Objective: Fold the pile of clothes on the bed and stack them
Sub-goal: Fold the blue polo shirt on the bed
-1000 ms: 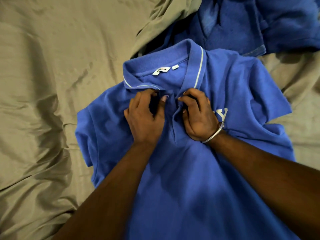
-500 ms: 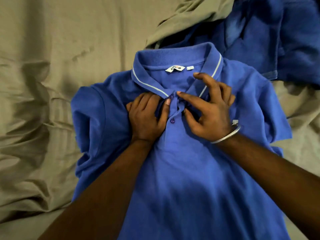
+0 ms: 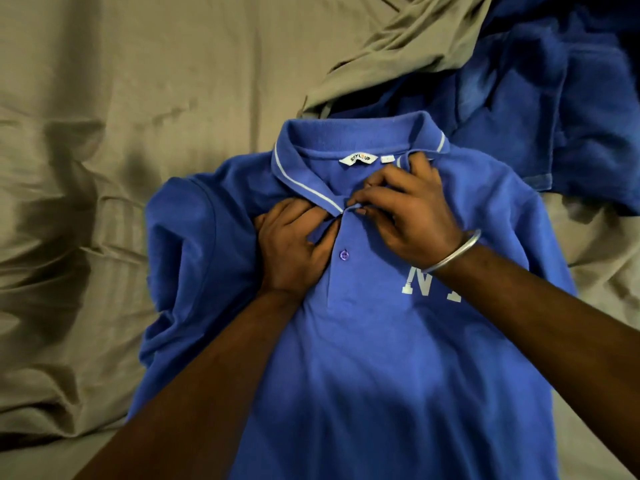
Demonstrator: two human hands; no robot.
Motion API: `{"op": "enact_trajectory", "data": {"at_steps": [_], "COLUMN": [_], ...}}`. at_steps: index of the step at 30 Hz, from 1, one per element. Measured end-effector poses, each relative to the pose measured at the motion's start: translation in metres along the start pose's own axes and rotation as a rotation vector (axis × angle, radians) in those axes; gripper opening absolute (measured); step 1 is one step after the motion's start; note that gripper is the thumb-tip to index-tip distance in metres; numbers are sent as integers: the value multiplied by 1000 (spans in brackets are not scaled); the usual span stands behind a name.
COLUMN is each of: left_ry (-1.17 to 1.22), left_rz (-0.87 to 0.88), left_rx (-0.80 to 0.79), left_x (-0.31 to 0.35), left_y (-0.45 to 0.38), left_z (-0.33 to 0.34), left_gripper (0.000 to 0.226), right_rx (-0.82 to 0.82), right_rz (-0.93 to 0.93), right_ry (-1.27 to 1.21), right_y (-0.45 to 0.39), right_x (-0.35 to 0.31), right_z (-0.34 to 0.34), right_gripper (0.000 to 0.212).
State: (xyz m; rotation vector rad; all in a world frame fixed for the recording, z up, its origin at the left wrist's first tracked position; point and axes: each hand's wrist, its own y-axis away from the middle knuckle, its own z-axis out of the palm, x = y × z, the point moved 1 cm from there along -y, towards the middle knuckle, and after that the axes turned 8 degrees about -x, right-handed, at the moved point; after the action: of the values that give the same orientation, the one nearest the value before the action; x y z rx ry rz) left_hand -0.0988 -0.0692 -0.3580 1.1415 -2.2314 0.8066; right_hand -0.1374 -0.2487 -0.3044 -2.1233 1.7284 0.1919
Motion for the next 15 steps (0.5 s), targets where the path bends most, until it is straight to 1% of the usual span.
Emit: {"op": "enact_trajectory", "data": {"at_steps": [3,7,11,15], "left_ry": [1,84,227,375], "left_rz": [-21,-39,-64,-103], "left_rx": [2,-13,-48,-80], "left_x": [1,-2,-5,-10], "left_y": [-1,-4,-8,-13], "left_z": [-1,-2,-2,-1], "left_gripper": [8,14,16,26], "right_rx": [22,-12,-120,-233], "right_rz": [-39,-156,-187,-288], "right_ry": [-19,-157,-219,-169], "right_y": [4,3,-4,-10], "right_x": [0,-2,1,4], "right_z": [6,7,2,-3], "right_gripper": [15,11,17,26]}}
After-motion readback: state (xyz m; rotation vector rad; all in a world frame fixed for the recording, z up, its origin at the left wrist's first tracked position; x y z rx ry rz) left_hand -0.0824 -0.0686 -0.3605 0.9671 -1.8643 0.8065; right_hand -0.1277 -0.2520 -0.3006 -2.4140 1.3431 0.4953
